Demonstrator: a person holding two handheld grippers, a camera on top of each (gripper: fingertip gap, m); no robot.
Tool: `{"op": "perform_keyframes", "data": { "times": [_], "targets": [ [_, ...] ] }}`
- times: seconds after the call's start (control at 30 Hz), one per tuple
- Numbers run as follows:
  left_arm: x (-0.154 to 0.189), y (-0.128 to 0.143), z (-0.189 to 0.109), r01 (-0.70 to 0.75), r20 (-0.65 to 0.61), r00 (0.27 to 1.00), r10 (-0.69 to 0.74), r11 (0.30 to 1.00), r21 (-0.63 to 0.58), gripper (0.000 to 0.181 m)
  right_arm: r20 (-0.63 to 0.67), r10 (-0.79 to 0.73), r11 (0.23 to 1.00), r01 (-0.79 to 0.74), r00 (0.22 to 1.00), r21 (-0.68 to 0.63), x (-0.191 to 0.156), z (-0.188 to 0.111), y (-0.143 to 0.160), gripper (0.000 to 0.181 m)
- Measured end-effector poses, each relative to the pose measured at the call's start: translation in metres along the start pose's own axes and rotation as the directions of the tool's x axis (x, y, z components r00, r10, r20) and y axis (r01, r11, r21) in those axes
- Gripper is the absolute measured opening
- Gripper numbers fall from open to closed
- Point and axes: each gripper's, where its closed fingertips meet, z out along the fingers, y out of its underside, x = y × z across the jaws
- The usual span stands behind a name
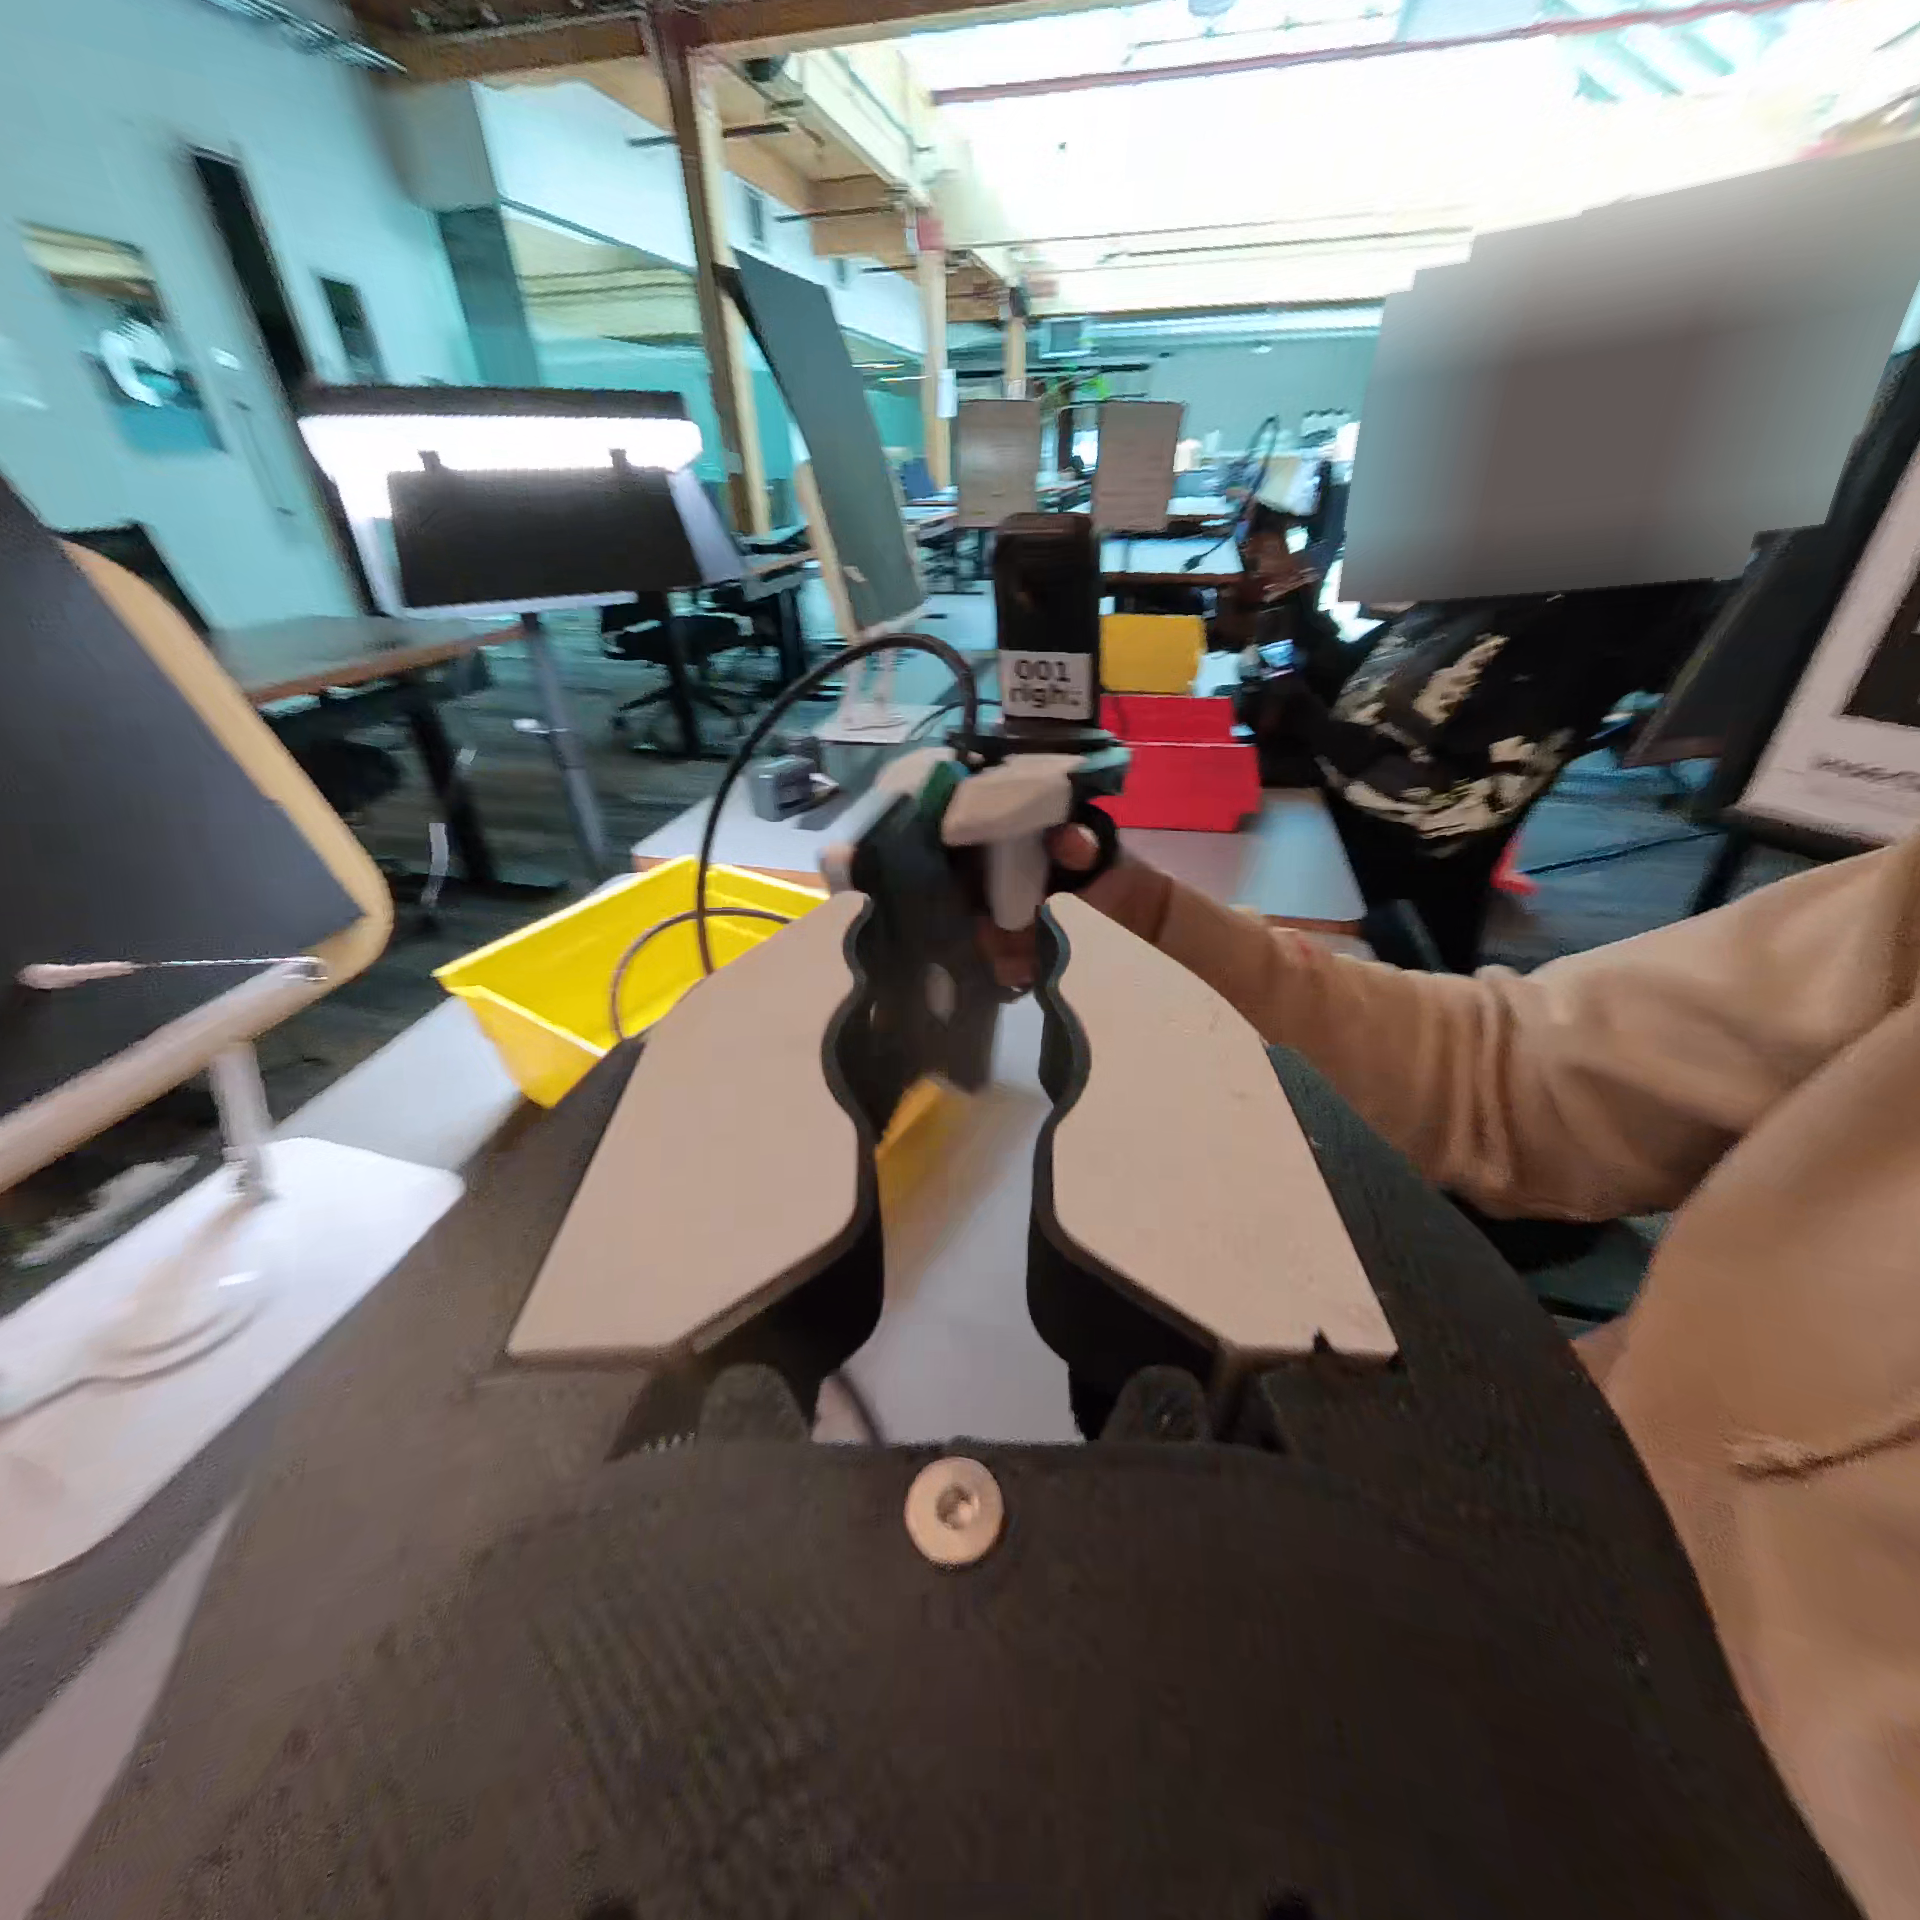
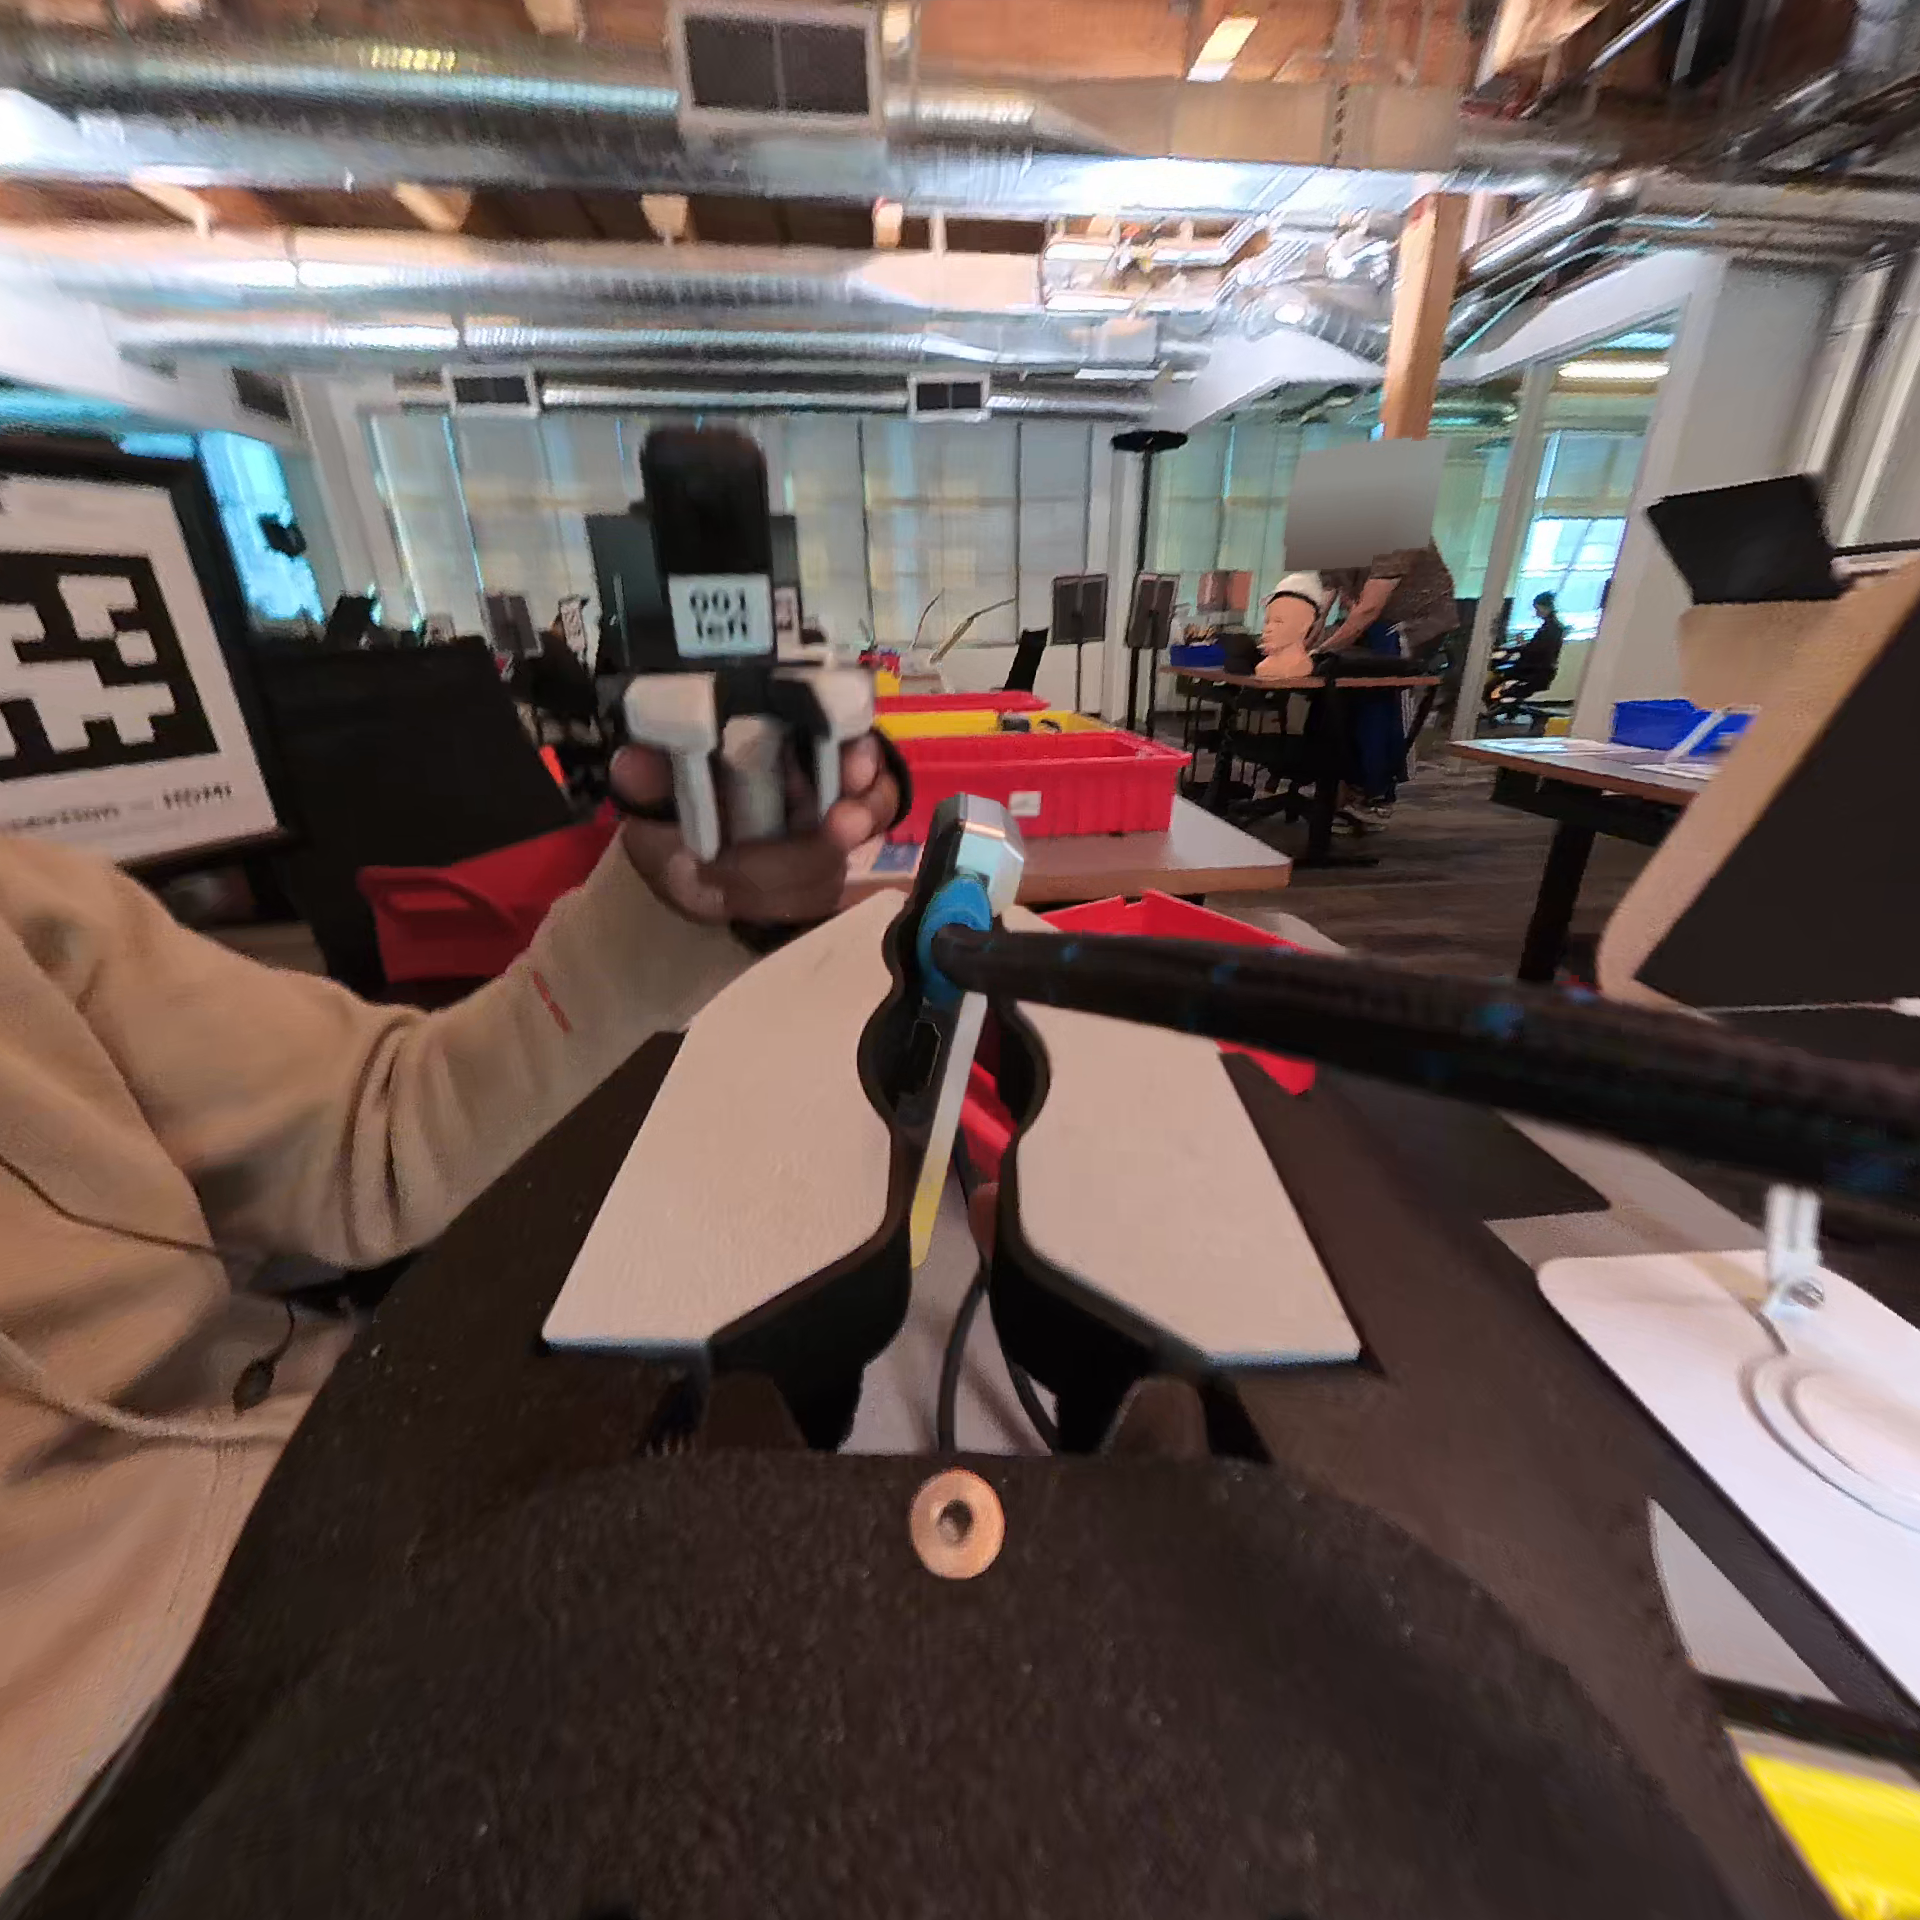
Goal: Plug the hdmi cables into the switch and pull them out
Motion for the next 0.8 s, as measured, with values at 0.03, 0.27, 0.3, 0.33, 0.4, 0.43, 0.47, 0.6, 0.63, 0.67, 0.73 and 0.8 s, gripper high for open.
{"op": "perform_keyframes", "data": {
  "times": [0.03,0.27,0.3,0.33,0.4,0.43,0.47,0.6,0.63,0.67,0.73,0.8],
  "targets": [
    [-0.003,0.001,-0.002,-0.030,0.034,0.999,0.031,0.999,-0.016,0.030,0.031,-0.017,1.000,0.017,0.999,-0.018,-0.006,0.007,0.006,0.012],
    [0.009,0.062,0.029,0.012,-0.145,0.988,-0.048,0.970,-0.243,0.037,0.212,-0.020,1.000,0.021,0.977,-0.004,-0.042,0.038,0.029,0.012],
    [0.015,0.067,0.032,0.015,-0.183,0.981,-0.064,0.967,-0.256,0.031,0.219,-0.019,1.000,0.021,0.976,-0.006,-0.043,0.038,0.030,0.012],
    [0.014,0.071,0.034,0.005,-0.184,0.981,-0.058,0.962,-0.273,0.024,0.227,-0.022,1.000,0.024,0.974,-0.007,-0.044,0.038,0.031,0.012],
    [0.010,0.075,0.034,0.003,-0.156,0.986,-0.053,0.951,-0.309,0.023,0.216,-0.028,0.999,0.036,0.976,-0.032,-0.041,0.037,0.035,0.012],
    [0.009,0.077,0.034,-0.009,-0.147,0.988,-0.042,0.944,-0.329,0.022,0.208,-0.036,0.997,0.048,0.977,-0.053,-0.040,0.037,0.038,0.012],
    [0.009,0.079,0.033,-0.021,-0.143,0.989,-0.030,0.939,-0.343,0.022,0.209,-0.037,0.996,0.054,0.977,-0.077,-0.040,0.036,0.041,0.012],
    [0.010,0.085,0.032,-0.015,-0.139,0.989,-0.043,0.921,-0.390,0.023,0.212,-0.041,0.986,0.073,0.976,-0.147,-0.040,0.031,0.047,0.014],
    [0.010,0.088,0.032,-0.015,-0.138,0.989,-0.044,0.916,-0.402,0.023,0.215,-0.033,0.986,0.068,0.976,-0.155,-0.040,0.029,0.048,0.015],
    [0.010,0.090,0.032,-0.014,-0.138,0.989,-0.048,0.911,-0.412,0.022,0.210,-0.032,0.985,0.066,0.977,-0.159,-0.039,0.029,0.048,0.015],
    [0.012,0.093,0.034,-0.012,-0.149,0.987,-0.056,0.906,-0.422,0.022,0.218,-0.027,0.981,0.067,0.976,-0.179,-0.040,0.029,0.052,0.012],
    [0.011,0.093,0.035,-0.013,-0.150,0.987,-0.056,0.906,-0.422,0.022,0.228,-0.011,0.980,0.055,0.973,-0.189,-0.041,0.028,0.053,0.011]
  ]
}}
